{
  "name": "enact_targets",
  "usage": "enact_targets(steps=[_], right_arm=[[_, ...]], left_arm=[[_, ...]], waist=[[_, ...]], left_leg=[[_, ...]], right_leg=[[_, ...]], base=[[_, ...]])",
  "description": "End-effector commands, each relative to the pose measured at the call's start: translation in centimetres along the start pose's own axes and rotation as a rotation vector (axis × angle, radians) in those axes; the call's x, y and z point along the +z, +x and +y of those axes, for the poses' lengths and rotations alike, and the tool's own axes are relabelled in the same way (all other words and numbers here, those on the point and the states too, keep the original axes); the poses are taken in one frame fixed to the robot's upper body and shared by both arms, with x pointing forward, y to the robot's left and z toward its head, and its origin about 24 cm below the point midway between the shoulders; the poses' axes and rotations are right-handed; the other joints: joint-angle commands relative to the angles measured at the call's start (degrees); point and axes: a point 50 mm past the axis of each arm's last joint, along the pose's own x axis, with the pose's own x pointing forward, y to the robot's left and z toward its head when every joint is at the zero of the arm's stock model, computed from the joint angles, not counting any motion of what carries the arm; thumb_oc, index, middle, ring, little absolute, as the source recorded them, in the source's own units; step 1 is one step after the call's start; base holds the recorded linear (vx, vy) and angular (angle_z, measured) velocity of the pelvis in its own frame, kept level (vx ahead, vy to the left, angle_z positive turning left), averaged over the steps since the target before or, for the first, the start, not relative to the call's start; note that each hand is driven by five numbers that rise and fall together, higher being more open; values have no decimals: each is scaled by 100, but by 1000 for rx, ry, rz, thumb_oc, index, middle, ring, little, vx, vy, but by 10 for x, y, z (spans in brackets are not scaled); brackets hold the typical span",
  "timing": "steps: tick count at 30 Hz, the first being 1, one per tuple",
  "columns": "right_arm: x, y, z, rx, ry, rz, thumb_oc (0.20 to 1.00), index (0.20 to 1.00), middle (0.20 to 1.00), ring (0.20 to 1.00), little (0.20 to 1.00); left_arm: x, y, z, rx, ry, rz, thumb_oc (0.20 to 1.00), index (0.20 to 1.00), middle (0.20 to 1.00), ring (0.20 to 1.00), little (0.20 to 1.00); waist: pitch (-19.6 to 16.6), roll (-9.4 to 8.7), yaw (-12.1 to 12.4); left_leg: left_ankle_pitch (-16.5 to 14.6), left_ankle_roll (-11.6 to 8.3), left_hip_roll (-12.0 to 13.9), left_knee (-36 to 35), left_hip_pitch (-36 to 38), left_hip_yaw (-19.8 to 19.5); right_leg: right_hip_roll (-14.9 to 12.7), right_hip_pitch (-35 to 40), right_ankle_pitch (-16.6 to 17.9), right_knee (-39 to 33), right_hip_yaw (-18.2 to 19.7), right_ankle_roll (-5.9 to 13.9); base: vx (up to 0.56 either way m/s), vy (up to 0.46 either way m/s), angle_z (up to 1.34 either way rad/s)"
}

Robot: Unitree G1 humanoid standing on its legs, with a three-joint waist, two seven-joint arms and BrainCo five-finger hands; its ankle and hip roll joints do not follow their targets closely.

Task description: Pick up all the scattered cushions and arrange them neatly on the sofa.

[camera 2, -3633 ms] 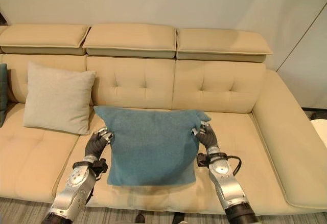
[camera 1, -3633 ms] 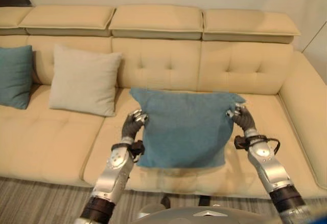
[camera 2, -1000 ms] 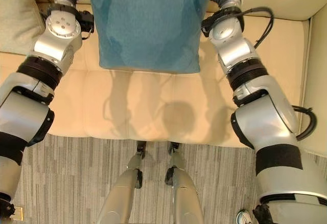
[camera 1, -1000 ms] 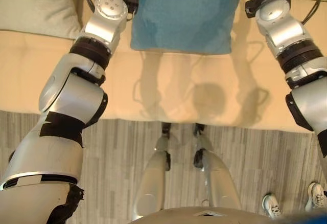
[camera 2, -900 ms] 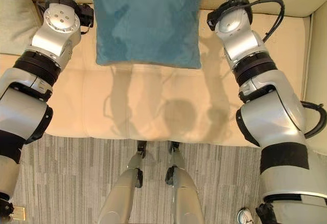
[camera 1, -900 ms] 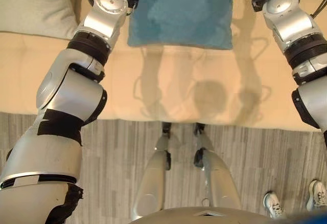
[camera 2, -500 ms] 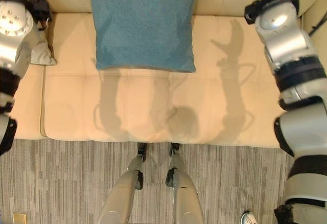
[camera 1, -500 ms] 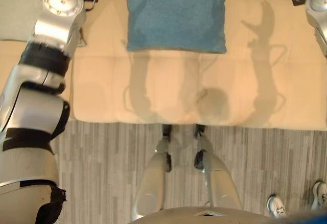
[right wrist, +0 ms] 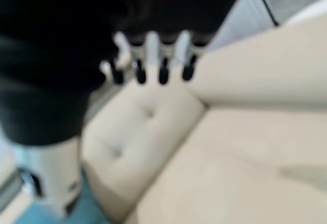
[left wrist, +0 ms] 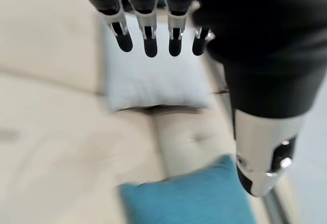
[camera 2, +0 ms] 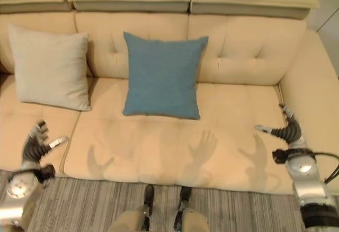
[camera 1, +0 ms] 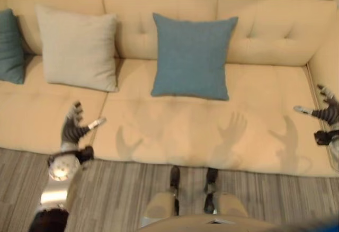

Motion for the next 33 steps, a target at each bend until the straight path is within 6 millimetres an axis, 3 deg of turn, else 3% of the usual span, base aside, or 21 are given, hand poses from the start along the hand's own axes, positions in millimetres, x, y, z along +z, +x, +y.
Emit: enact_targets(steps=[1, 2, 3, 4, 5, 6, 7, 8, 9, 10, 12, 13, 14, 15, 16, 21, 24, 26, 29, 31, 33], right_arm=[[-10, 3, 7, 64, -84, 28, 1000, 1000, 1000, 1000, 1000], [-22, -2, 19, 96, -89, 76, 1000, 1000, 1000, 1000, 1000], [-22, -2, 19, 96, -89, 76, 1000, 1000, 1000, 1000, 1000], [-49, -14, 45, 194, -112, 190, 1000, 1000, 1000, 1000, 1000], [-59, -17, 50, 216, -135, 230, 1000, 1000, 1000, 1000, 1000], [-59, -17, 50, 215, -135, 230, 1000, 1000, 1000, 1000, 1000], [-83, -34, 75, 302, -171, 344, 1000, 1000, 1000, 1000, 1000], [-91, -39, 83, 330, -214, 373, 1000, 1000, 1000, 1000, 1000], [-111, -59, 98, 397, -241, 472, 1000, 1000, 1000, 1000, 1000], [-111, -59, 98, 396, -241, 472, 1000, 1000, 1000, 1000, 1000], [-136, -90, 114, 470, -267, 607, 1000, 1000, 1000, 1000, 1000], [-136, -90, 114, 470, -267, 606, 1000, 1000, 1000, 1000, 1000], [-149, -110, 120, 504, -271, 690, 1000, 1000, 1000, 1000, 1000], [-149, -110, 120, 505, -271, 690, 1000, 1000, 1000, 1000, 1000], [-157, -122, 123, 523, -274, 745, 1000, 1000, 1000, 1000, 1000], [-164, -140, 133, 546, -258, 823, 1000, 1000, 1000, 1000, 1000], [-162, -138, 137, 547, -250, 829, 1000, 1000, 1000, 1000, 1000], [-157, -132, 141, 542, -245, 812, 1000, 1000, 1000, 1000, 1000], [-153, -128, 147, 566, -250, 796, 1000, 1000, 1000, 1000, 1000], [-150, -126, 150, 569, -247, 788, 1000, 1000, 1000, 1000, 1000], [-150, -129, 152, 566, -226, 803, 1000, 1000, 1000, 1000, 1000]], left_arm=[[-25, 3, 7, -27, 66, 117, 1000, 1000, 1000, 1000, 1000], [-56, -9, -1, -40, 24, 258, 1000, 1000, 1000, 1000, 1000], [-56, -9, -1, -40, 23, 258, 1000, 1000, 1000, 1000, 1000], [-101, -31, -12, -90, 118, 460, 1000, 1000, 1000, 1000, 1000], [-119, -44, -15, -122, 168, 543, 1000, 1000, 1000, 1000, 1000], [-118, -44, -15, -122, 168, 543, 1000, 1000, 1000, 1000, 1000], [-157, -77, -22, -178, 295, 762, 1000, 1000, 1000, 1000, 1000], [-167, -89, -25, -219, 368, 821, 1000, 1000, 1000, 1000, 1000], [-183, -112, -23, -236, 424, 933, 1000, 1000, 1000, 1000, 1000], [-183, -112, -23, -236, 424, 932, 1000, 1000, 1000, 1000, 1000], [-193, -131, -21, -226, 417, 1026, 1000, 1000, 1000, 1000, 1000], [-193, -131, -21, -225, 417, 1025, 1000, 1000, 1000, 1000, 1000], [-195, -137, -18, -196, 391, 1056, 1000, 1000, 1000, 1000, 1000], [-195, -137, -18, -196, 391, 1056, 1000, 1000, 1000, 1000, 1000], [-197, -141, -17, -203, 405, 1066, 1000, 1000, 1000, 1000, 1000], [-193, -130, -20, -202, 414, 1031, 1000, 1000, 1000, 1000, 1000], [-189, -121, -26, -223, 435, 991, 1000, 1000, 1000, 1000, 1000], [-184, -111, -29, -225, 441, 955, 1000, 1000, 1000, 1000, 1000], [-178, -98, -32, -232, 453, 911, 1000, 1000, 1000, 1000, 1000], [-175, -93, -34, -221, 443, 902, 1000, 1000, 1000, 1000, 1000], [-175, -92, -34, -216, 438, 904, 1000, 1000, 1000, 1000, 1000]], waist=[[-350, -183, 128], [-391, -185, 150], [-393, -188, 142], [-464, -185, 154], [-508, -175, 160], [-511, -179, 152], [-574, -178, 173], [-603, -180, 185], [-677, -193, 209], [-679, -197, 202], [-742, -242, 266], [-736, -244, 265], [-767, -267, 334], [-761, -268, 335], [-768, -264, 365], [-657, -256, 445], [-526, -251, 470], [-373, -212, 492], [-188, -229, 414], [-191, -326, 354], [-241, -426, 350]], left_leg=[[-842, 137, -152, 29, 422, 36], [-850, 140, -155, 29, 485, 32], [-843, 143, -161, 29, 477, 24], [-886, 148, -146, 29, 599, 50], [-900, 150, -140, 29, 653, 68], [-894, 152, -146, 29, 645, 61], [-934, 151, -131, 29, 755, 99], [-949, 153, -129, 29, 796, 111], [-991, 160, -125, 29, 874, 126], [-986, 163, -130, 29, 867, 119], [-1040, 194, -141, 29, 1003, 116], [-1042, 194, -141, 29, 1010, 116], [-1082, 228, -167, 29, 1110, 105], [-1083, 228, -167, 29, 1117, 106], [-1125, 263, -192, 29, 1196, 129], [-1217, 415, -313, 107, 1168, 169], [-1229, 524, -391, 171, 1060, 168], [-1188, 590, -381, 215, 941, 205], [-1115, 640, -389, 327, 812, 159], [-1050, 657, -462, 330, 724, 98], [-1011, 643, -519, 323, 629, 64]], right_leg=[[-1, 816, -1199, 25, -294, 375], [4, 886, -1215, 25, -314, 370], [-2, 881, -1215, 25, -323, 371], [19, 996, -1260, 24, -312, 360], [17, 1041, -1271, 24, -322, 359], [12, 1036, -1271, 24, -331, 360], [38, 1117, -1298, 24, -297, 346], [43, 1153, -1313, 24, -293, 346], [40, 1218, -1336, 24, -284, 344], [35, 1214, -1337, 24, -291, 345], [19, 1351, -1361, 24, -295, 345], [19, 1358, -1362, 24, -295, 345], [-6, 1446, -1357, 24, -306, 371], [-6, 1452, -1358, 24, -305, 372], [-43, 1502, -1337, 24, -305, 403], [-180, 1407, -1088, 25, -249, 542], [-279, 1165, -951, 199, -195, 632], [-358, 800, -1005, 710, -214, 687], [-358, 534, -1455, 1765, -208, 518], [-339, 391, -1744, 2695, -140, 451], [-243, 407, -1840, 3088, -49, 465]], base=[[-96, 20, 10], [-50, 13, 11], [-107, 9, 16], [-93, 19, 13], [-92, 18, 9], [-102, 16, 3], [-109, 14, 2], [-162, 29, -4], [-86, 25, -6], [-78, 24, -4], [-73, 42, -1], [-94, 91, 1], [-45, 57, 4], [-101, 142, -1], [-93, 134, -5], [-148, 180, -6], [-231, 195, -21], [-280, 108, -28], [-221, -11, -34], [-128, -117, -1], [-118, -198, 5]])
